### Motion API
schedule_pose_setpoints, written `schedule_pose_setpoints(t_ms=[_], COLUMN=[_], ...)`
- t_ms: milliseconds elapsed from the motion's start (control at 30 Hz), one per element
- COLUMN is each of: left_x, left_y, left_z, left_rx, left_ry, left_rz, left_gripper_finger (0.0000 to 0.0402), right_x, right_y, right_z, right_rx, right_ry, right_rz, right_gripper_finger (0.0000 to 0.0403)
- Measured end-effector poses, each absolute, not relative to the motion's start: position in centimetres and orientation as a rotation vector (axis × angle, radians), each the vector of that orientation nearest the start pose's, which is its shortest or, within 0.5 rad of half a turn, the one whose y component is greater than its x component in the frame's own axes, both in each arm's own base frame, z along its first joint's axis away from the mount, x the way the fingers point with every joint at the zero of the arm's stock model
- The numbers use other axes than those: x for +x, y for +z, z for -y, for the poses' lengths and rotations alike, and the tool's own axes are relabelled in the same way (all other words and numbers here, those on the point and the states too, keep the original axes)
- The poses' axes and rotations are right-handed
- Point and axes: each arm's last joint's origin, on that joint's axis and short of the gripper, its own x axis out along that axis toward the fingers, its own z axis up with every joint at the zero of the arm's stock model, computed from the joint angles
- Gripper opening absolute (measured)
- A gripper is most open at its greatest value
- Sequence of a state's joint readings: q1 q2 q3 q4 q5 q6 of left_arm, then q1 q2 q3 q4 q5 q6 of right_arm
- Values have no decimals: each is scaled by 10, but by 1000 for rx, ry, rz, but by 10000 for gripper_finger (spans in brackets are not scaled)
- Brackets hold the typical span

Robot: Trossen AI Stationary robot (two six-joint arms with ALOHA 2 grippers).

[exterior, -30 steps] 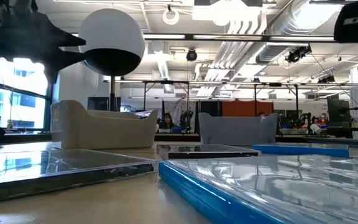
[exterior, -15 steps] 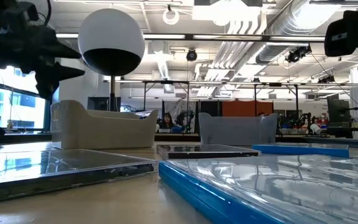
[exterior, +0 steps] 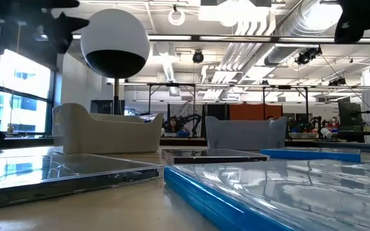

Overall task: Pick & place jewel cases by type
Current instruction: Put the top black CD case into the gray bin

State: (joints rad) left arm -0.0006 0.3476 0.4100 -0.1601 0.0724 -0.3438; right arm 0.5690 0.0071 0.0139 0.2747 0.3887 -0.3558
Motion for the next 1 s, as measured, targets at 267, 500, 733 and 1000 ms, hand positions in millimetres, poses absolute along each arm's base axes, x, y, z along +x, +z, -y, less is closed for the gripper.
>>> schedule_pose_setpoints(t_ms=[267,500,733,1000], left_x=[177,245,300,334], left_y=[280,261,241,198], left_z=[25,61,74,82], left_rx=[-277,-224,-451,-589], left_ry=[-193,-99,80,186], left_rz=[-387,-594,-682,-809], left_gripper_finger=[182,182,182,182], right_x=[86,101,134,198], right_y=[189,183,202,217], right_z=[-33,-34,-42,-67], right_rx=[-208,-86,-84,-225], right_ry=[-72,-51,-14,-18], right_rz=[204,134,-25,-632], right_gripper_finger=[149,149,149,149])
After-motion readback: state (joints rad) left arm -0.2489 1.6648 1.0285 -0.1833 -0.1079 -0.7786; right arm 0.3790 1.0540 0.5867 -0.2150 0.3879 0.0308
